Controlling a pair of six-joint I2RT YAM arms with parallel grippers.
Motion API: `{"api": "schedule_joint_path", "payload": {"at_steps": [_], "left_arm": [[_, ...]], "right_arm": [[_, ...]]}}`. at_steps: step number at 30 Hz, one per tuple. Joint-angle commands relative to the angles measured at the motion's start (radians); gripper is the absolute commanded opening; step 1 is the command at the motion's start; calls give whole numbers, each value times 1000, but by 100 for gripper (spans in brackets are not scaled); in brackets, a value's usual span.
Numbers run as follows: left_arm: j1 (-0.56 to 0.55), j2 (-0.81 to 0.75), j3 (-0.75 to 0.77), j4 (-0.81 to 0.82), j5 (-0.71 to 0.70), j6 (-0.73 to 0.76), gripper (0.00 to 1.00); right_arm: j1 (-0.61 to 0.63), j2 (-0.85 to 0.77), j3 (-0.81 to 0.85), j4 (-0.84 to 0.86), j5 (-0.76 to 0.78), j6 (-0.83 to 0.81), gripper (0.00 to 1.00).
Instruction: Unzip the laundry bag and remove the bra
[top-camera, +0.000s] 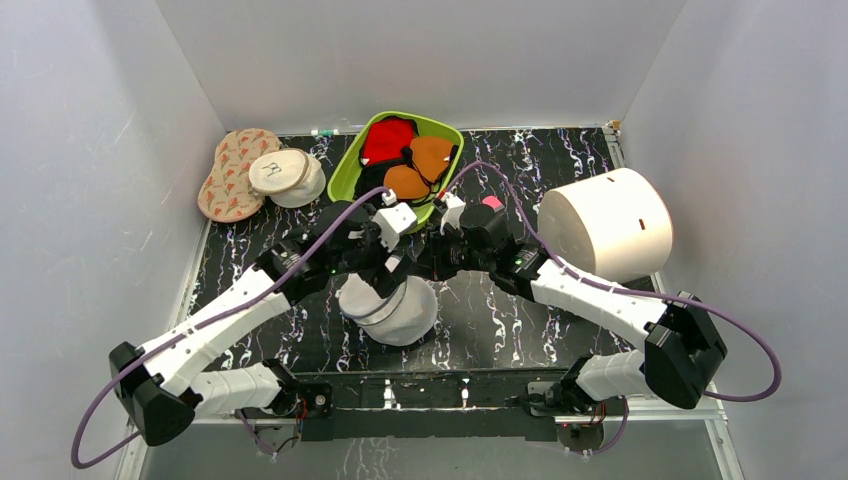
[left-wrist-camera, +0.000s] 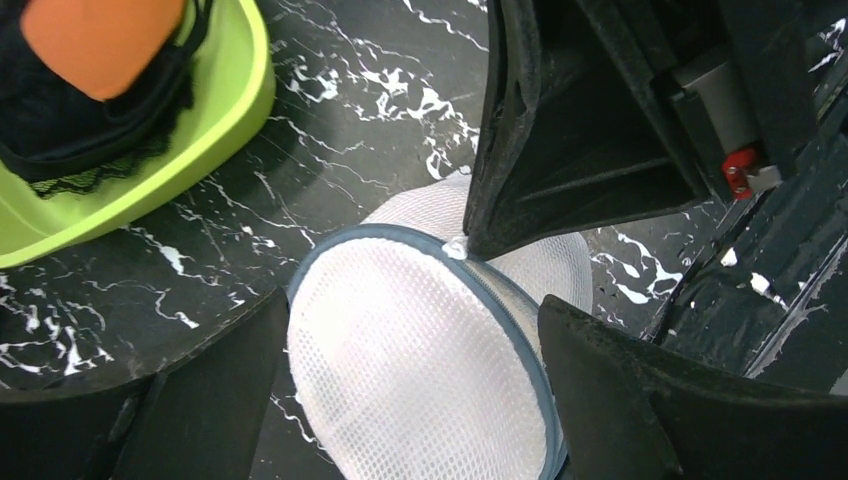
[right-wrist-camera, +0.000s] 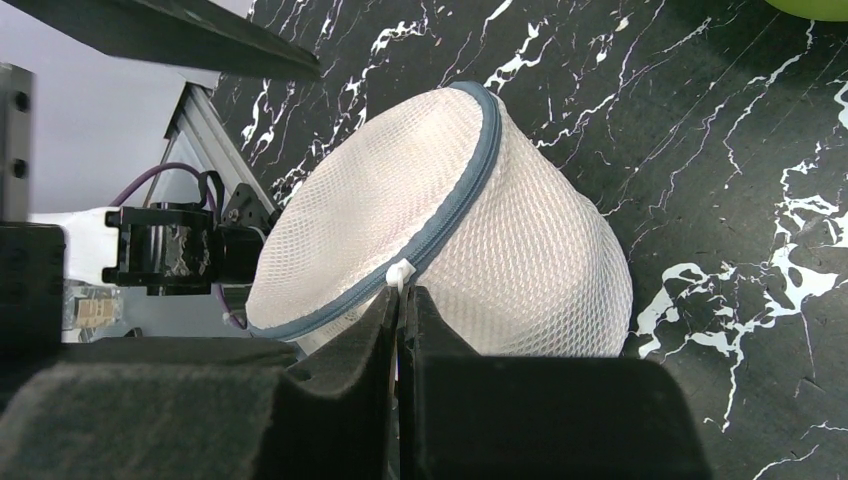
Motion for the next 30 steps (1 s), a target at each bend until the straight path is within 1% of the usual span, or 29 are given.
{"api": "schedule_joint_path", "payload": {"at_steps": [1,5,8,11,13,20,28,30], "left_arm": [[-23,53,30,-50,-8,-44,90],[-25,89,33,-45,-57,-110,81],[-25,90,13,-30,-72,-136,72],[-26,88,-1,-35,-69,-154,59],[-27,82,-7,-37,-65,-163,54],[-27,76,-13,-62,-58,-178,43],[-26,83,46,-140,-42,-144,22],[-27,74,59,-160,-29,-130,19]], "right_arm": [[6,-29,31,79,-9,2,0],[7,-30,31,78,-10,4,0],[7,-34,29,76,-9,4,0],[6,-35,26,76,-8,5,0],[7,-33,26,76,-9,6,0],[6,-21,25,87,-17,12,0],[7,-17,10,87,0,10,0],[7,-16,7,87,15,13,0]]}}
